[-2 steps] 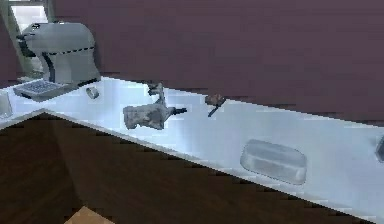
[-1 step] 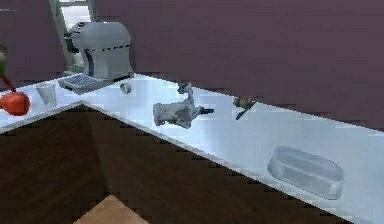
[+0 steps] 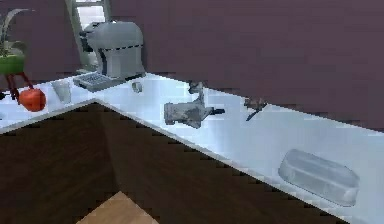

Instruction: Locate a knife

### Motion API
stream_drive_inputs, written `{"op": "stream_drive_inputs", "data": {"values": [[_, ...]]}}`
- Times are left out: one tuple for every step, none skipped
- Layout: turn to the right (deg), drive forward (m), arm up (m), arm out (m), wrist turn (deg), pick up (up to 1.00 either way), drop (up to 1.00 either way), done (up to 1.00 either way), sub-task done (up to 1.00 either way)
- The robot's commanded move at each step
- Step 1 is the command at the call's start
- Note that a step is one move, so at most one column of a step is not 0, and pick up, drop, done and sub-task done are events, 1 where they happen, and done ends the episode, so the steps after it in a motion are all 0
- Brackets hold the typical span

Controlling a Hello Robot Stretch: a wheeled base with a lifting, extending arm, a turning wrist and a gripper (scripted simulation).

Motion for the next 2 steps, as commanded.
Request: {"op": "stream_drive_inputs", "data": {"values": [[0.0, 1.0, 0.0, 0.0, 0.0, 0.0, 0.0, 0.0, 0.0], [0.0, 0.0, 0.0, 0.0, 0.0, 0.0, 0.0, 1.0, 0.0]]}}
